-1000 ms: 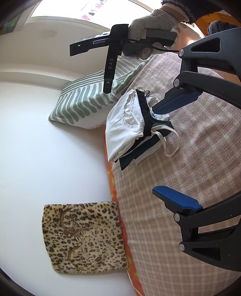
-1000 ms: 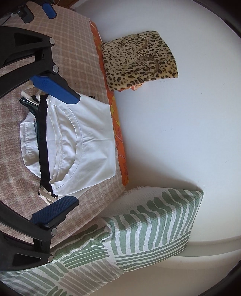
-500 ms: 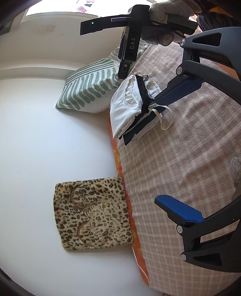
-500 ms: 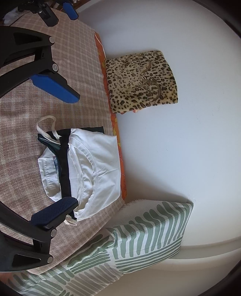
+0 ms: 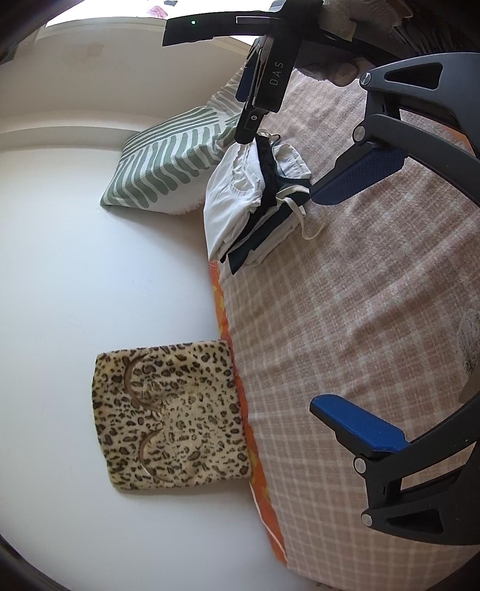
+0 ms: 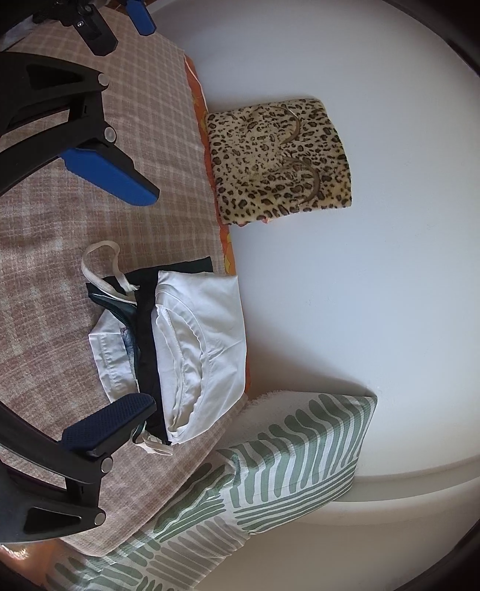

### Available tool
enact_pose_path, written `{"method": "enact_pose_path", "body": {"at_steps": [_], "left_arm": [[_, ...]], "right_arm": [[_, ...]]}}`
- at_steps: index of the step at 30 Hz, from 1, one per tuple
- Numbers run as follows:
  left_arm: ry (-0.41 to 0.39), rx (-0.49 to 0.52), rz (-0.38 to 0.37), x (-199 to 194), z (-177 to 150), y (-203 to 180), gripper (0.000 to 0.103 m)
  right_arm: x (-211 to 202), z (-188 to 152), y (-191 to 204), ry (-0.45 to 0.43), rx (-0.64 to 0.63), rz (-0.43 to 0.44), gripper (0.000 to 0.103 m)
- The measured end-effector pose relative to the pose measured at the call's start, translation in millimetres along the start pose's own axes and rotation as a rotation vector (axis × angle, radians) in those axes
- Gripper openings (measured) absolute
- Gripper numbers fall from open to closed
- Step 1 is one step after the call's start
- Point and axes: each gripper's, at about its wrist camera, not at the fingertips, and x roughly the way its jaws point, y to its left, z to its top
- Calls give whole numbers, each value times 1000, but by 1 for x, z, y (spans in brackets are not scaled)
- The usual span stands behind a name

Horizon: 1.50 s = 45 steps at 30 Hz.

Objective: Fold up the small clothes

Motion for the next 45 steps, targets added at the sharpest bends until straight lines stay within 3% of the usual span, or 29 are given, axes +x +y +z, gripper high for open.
{"method": "enact_pose_path", "body": {"at_steps": [17,45], "left_arm": [[73,-20,70,14,-18,14,102],[88,-24,70,17,-23,16,102]], "right_arm": [[11,-15,1,25,30,-14,103],[11,-16,2,22,17,-19,103]]}}
